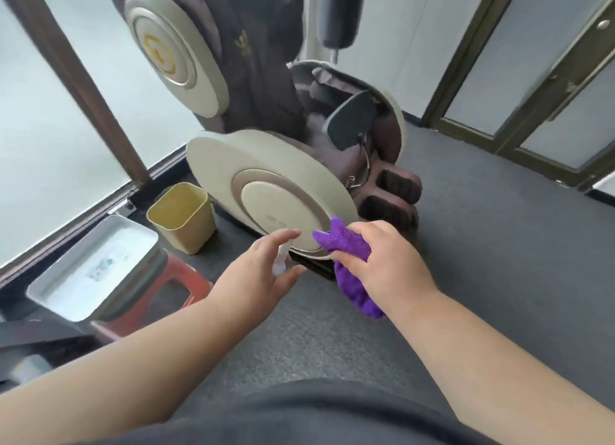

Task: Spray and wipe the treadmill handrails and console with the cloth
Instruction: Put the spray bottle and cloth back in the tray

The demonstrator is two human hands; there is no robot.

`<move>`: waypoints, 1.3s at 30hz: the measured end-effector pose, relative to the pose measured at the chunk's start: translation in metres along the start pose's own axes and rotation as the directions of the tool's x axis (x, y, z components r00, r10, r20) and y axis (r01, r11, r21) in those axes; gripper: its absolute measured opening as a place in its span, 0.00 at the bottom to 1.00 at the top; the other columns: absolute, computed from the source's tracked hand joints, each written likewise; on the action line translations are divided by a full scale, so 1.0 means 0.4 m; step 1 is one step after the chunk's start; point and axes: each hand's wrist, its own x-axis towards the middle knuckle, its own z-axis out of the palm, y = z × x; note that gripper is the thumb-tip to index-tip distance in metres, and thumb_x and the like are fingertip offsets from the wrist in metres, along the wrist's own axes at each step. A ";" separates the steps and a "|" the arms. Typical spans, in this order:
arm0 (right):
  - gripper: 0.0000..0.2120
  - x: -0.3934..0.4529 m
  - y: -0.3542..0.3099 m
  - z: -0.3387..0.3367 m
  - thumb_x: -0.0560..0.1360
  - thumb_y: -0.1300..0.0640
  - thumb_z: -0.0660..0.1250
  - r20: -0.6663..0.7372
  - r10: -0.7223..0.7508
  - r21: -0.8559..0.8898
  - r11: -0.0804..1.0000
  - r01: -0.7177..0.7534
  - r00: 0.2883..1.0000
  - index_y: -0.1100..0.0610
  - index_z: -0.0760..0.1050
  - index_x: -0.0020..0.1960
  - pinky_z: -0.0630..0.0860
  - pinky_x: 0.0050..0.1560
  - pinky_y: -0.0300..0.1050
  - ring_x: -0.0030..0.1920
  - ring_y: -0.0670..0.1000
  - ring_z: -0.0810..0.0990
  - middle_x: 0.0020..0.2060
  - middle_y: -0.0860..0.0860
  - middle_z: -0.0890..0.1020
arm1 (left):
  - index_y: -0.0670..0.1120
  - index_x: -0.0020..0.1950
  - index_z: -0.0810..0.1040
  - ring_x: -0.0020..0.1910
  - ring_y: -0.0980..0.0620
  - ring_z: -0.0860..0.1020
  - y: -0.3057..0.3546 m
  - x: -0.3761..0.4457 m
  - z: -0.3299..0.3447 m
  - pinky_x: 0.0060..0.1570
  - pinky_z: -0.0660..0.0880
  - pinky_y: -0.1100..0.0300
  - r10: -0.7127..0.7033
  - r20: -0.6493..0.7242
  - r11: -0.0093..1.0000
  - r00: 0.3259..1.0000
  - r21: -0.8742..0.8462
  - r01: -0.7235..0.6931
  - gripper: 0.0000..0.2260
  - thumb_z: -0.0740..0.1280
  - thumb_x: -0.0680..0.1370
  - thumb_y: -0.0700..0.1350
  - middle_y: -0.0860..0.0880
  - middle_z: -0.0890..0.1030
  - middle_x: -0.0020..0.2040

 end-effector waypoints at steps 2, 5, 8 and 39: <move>0.20 0.075 -0.027 0.034 0.71 0.37 0.71 0.045 -0.060 0.033 0.998 0.058 0.997 0.42 0.76 0.60 0.71 0.52 0.41 0.51 0.43 0.75 0.51 0.40 0.75 | 0.70 0.67 0.59 0.47 0.63 0.72 -0.040 0.012 -0.026 0.50 0.68 0.64 -0.062 -0.061 0.998 0.996 0.016 0.064 0.26 0.70 0.76 0.57 0.61 0.72 0.57; 0.18 0.181 -0.043 0.094 0.71 0.37 0.71 0.120 -0.151 0.070 0.987 0.144 0.981 0.40 0.75 0.58 0.65 0.47 0.28 0.47 0.39 0.71 0.48 0.38 0.73 | 0.71 0.67 0.57 0.48 0.66 0.72 -0.090 0.023 -0.052 0.52 0.67 0.66 -0.145 -0.119 0.988 0.982 0.025 0.149 0.28 0.71 0.77 0.54 0.61 0.72 0.58; 0.17 0.295 -0.065 0.156 0.70 0.36 0.71 0.194 -0.246 0.104 0.968 0.230 0.950 0.38 0.73 0.57 0.66 0.46 0.32 0.47 0.41 0.73 0.46 0.38 0.73 | 0.70 0.69 0.55 0.54 0.74 0.71 -0.136 0.043 -0.070 0.49 0.65 0.75 -0.222 -0.184 0.972 0.957 0.034 0.232 0.31 0.70 0.77 0.50 0.61 0.72 0.55; 0.14 0.894 -0.706 0.822 0.72 0.38 0.70 0.644 -0.691 0.318 0.632 0.707 0.329 0.42 0.75 0.54 0.74 0.50 0.47 0.46 0.47 0.75 0.45 0.42 0.75 | 0.71 0.71 0.54 0.49 0.62 0.75 -0.724 0.166 -0.380 0.49 0.60 0.83 -0.758 -0.538 0.616 0.367 -0.408 0.674 0.44 0.77 0.73 0.40 0.56 0.72 0.58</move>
